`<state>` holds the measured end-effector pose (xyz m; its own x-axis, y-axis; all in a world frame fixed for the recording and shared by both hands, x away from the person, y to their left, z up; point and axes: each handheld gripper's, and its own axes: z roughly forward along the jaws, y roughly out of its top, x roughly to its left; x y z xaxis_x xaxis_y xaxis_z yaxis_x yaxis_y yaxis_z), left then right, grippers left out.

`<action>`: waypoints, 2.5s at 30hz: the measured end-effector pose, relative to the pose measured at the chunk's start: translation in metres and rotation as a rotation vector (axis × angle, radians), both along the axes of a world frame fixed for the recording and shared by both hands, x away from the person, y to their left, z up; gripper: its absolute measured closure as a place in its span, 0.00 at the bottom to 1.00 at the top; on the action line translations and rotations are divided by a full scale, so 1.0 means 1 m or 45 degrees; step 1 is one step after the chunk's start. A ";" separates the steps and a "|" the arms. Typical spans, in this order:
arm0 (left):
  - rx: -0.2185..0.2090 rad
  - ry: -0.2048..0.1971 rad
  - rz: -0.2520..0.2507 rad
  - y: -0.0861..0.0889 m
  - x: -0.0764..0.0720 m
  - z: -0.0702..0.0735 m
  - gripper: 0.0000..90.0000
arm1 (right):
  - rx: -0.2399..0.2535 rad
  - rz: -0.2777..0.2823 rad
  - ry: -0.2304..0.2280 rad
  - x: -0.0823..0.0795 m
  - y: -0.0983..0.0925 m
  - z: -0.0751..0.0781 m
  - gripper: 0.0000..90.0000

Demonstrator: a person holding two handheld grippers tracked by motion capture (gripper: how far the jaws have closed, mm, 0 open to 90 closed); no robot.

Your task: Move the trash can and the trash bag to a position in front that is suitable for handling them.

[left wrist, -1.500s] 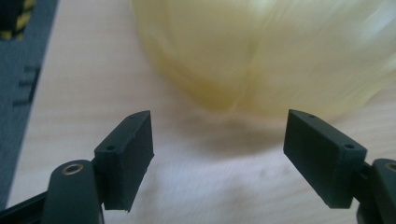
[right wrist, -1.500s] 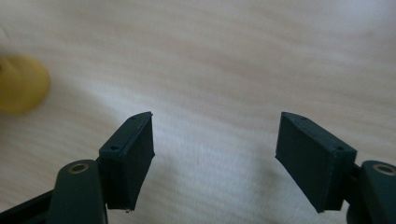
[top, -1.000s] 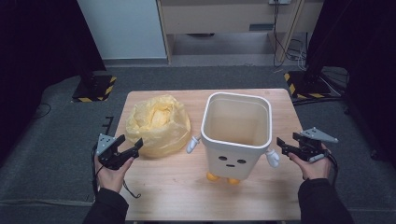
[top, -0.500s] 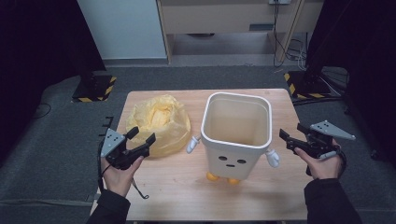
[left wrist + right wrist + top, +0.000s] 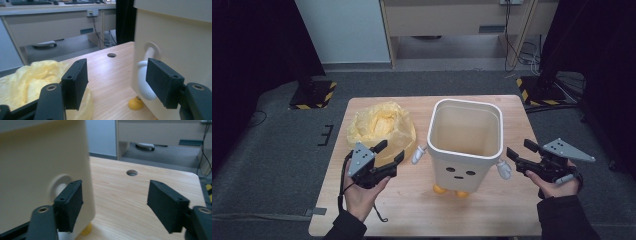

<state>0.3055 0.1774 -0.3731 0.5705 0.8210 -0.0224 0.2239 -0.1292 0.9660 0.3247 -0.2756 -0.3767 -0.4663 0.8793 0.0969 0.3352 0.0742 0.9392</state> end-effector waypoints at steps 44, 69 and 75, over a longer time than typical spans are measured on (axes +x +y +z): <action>0.153 0.072 -0.025 -0.017 0.038 -0.027 0.71 | -0.053 0.283 0.050 0.007 0.075 -0.032 0.69; 0.281 0.028 -0.009 0.033 0.025 -0.049 0.46 | 0.137 0.190 -0.011 0.002 0.043 -0.002 0.45; 0.268 0.115 0.110 0.061 0.042 -0.062 0.43 | 0.101 0.059 -0.044 0.007 0.026 -0.004 0.38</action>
